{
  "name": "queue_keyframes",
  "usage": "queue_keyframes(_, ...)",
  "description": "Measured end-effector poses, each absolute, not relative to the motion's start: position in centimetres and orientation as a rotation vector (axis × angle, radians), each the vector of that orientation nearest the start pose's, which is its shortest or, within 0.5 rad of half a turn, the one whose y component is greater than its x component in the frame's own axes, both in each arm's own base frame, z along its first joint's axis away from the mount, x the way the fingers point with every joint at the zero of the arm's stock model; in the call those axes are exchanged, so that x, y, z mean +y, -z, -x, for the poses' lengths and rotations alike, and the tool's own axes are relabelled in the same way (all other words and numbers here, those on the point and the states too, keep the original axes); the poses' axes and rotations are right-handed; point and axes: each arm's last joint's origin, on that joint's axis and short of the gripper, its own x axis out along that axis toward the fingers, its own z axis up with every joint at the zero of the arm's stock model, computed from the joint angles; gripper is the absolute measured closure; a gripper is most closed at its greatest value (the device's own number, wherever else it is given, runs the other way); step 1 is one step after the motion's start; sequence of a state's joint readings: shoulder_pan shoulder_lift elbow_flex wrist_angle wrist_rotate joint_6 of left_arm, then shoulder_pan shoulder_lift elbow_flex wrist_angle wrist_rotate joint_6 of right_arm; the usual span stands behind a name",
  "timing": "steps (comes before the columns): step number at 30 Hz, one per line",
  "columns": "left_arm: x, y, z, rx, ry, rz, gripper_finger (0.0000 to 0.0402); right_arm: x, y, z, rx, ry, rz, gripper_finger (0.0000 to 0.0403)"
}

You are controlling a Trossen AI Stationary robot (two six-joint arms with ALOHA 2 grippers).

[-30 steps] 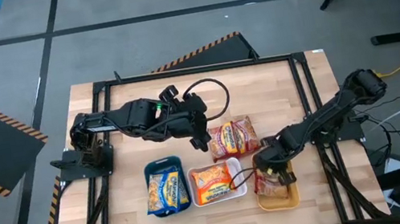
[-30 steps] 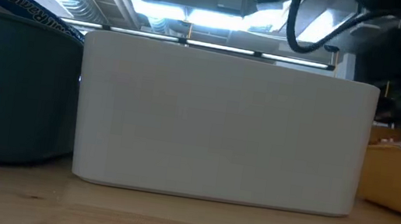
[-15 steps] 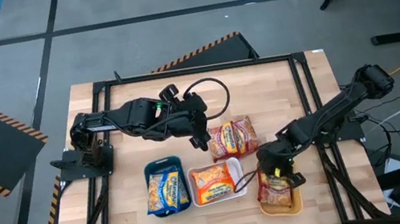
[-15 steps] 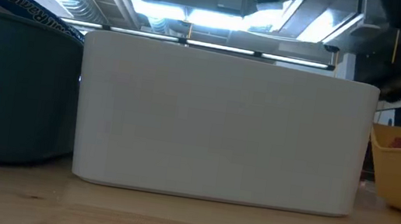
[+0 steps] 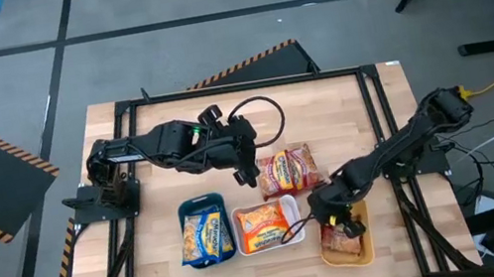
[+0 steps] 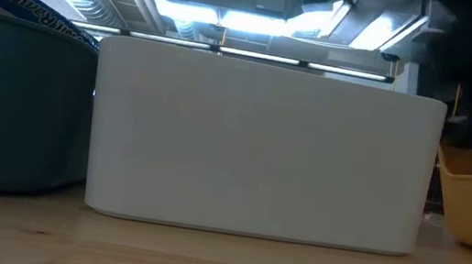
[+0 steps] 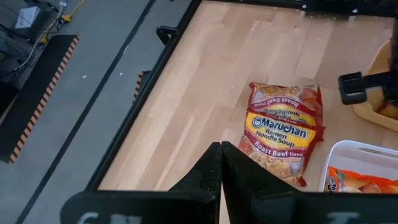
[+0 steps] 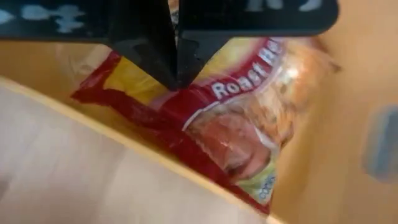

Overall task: Sort Maruchan noodles
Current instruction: Put the left red noodle pack into the yellow bin

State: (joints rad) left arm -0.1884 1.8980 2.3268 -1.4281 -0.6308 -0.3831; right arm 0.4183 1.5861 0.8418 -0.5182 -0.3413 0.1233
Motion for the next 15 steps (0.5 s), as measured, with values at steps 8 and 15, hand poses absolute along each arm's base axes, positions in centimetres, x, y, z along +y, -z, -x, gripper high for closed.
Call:
queue_keyframes(8, -4.8, -43.3, -34.9, 0.824, -0.574, -0.056, 0.0401, 10.6, -14.9, -24.4, 1.370, -0.455, -0.013, 0.0402)
queue_keyframes(15, -4.1, -43.3, -35.1, 0.850, -0.540, -0.060, 0.0401, 10.0, -19.1, -24.2, 1.314, -0.370, 0.029, 0.0402)
